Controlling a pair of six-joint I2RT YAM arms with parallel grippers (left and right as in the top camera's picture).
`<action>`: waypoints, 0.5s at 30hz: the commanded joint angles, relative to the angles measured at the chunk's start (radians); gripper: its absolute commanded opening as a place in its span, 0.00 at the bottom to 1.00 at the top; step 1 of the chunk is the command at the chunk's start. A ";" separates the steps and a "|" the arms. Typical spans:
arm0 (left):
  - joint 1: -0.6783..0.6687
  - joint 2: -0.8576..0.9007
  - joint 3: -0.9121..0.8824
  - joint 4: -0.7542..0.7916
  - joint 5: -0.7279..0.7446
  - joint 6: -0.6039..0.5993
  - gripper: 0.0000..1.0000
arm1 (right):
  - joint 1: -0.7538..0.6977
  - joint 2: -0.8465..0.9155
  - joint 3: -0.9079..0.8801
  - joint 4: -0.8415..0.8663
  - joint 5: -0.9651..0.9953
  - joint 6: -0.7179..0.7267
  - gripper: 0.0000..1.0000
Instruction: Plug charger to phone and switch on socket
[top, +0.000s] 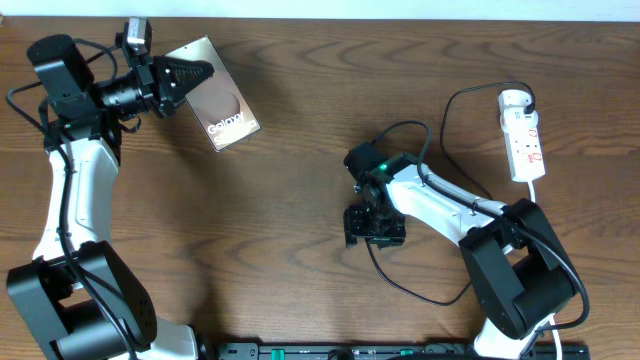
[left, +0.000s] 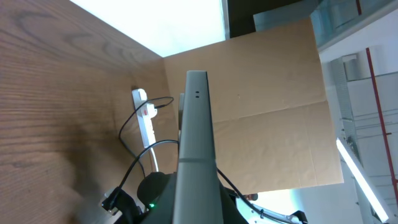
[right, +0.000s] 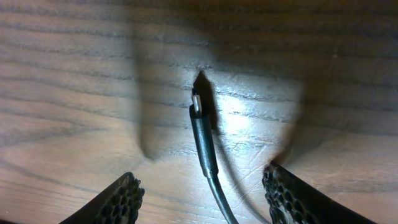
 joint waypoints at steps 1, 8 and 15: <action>-0.002 -0.010 0.013 0.005 0.033 0.006 0.07 | 0.002 0.037 -0.040 0.021 0.099 0.025 0.65; -0.002 -0.010 0.012 0.005 0.033 0.006 0.07 | -0.008 0.037 -0.038 0.047 0.110 -0.004 0.64; -0.002 -0.010 0.010 0.005 0.033 0.006 0.07 | -0.028 0.037 -0.023 0.083 0.110 -0.053 0.62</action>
